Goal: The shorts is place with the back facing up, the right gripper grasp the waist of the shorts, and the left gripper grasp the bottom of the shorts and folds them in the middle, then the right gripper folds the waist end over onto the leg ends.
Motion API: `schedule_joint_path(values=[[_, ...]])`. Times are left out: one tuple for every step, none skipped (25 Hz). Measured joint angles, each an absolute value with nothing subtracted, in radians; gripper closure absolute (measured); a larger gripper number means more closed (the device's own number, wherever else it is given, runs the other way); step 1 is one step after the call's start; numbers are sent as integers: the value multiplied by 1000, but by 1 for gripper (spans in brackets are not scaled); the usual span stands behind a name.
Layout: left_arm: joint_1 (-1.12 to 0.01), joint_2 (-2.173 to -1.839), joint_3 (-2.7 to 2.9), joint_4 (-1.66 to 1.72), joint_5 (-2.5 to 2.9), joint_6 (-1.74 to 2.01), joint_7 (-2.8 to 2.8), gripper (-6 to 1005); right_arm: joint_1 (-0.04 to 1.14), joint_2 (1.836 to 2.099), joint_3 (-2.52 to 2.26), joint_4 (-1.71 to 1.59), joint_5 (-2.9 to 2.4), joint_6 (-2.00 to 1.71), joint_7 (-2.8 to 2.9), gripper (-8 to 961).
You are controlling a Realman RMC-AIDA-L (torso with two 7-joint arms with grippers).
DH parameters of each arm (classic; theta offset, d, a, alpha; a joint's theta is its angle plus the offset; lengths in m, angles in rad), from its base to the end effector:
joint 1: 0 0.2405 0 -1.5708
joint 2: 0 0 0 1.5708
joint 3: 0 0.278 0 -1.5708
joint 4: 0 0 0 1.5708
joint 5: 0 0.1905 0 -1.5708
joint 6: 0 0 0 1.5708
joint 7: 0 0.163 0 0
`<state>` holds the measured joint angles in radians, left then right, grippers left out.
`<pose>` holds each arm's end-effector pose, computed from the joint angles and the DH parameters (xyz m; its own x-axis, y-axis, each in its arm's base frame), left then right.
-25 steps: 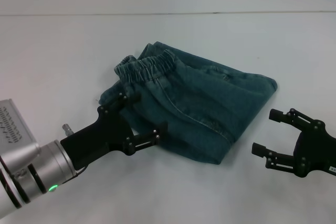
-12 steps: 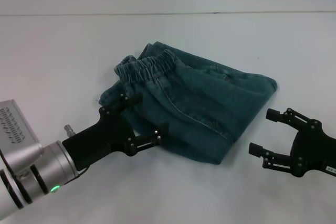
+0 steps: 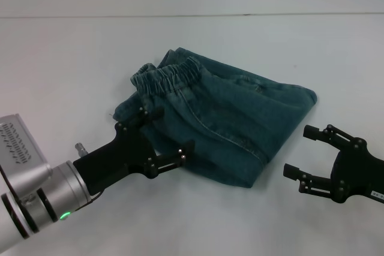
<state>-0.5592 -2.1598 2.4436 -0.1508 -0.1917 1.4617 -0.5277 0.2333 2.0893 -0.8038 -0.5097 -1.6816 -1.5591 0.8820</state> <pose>-0.2663 0.2901 -0.1053 0.7401 0.0949 0.6658 0.4430 -0.8136 -0.3764 0.3152 0.2483 -0.0391 0.7715 -0.1485 -0.6186 -0.4336 -0.8342 -0.3406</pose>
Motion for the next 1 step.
schedule_joint_path(values=[[-559, -2160, 2444, -150, -192, 1460, -528, 65, 233, 2089, -804, -509, -1682, -1557, 882, -4]])
